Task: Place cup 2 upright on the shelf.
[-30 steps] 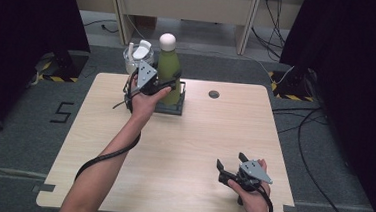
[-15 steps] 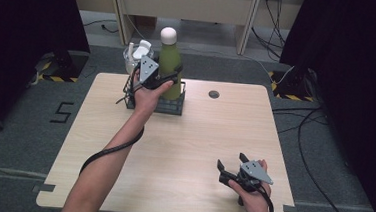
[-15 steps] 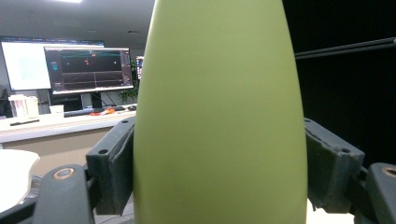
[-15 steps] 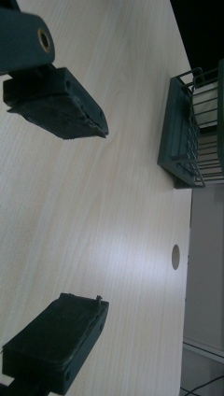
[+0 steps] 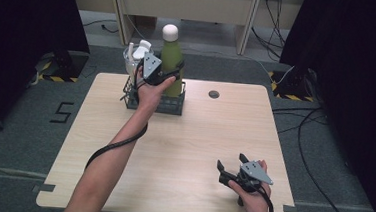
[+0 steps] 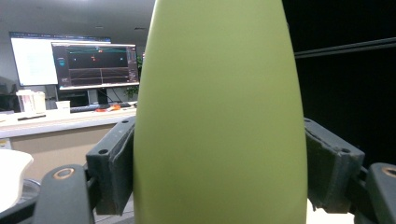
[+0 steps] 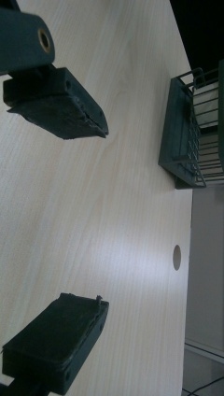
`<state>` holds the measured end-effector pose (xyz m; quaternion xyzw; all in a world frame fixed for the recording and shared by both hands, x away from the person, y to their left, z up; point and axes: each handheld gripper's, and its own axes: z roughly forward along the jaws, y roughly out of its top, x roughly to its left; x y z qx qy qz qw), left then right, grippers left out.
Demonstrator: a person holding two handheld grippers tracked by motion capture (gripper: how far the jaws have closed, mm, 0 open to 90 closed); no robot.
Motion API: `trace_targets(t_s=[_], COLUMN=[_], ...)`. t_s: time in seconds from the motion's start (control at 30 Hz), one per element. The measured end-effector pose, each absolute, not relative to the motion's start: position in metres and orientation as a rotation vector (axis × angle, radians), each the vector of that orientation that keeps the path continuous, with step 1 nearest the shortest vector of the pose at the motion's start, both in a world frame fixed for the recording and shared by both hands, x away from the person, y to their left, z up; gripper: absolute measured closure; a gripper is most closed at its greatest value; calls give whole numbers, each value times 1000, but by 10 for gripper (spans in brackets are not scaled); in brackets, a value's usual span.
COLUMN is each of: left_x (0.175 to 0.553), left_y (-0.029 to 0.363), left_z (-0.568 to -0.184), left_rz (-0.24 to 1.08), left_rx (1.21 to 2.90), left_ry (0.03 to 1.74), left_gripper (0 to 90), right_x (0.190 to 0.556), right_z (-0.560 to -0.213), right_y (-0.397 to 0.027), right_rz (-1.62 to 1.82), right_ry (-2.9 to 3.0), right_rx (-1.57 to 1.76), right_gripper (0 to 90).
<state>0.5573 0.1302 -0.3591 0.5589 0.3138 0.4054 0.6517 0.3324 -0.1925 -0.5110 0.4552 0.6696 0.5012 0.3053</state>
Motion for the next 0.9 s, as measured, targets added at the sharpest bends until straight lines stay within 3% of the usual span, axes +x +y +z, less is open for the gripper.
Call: trace_targets(t_s=[0.9], left_x=[577], left_y=[126], left_z=[-364], left_rz=[935], left_rx=[1286], left_ry=[747], left_gripper=[227], right_x=[333], right_z=[-512], right_y=[-194], right_rz=[1330], right_ry=[1770], right_rx=[1205], right_gripper=[141])
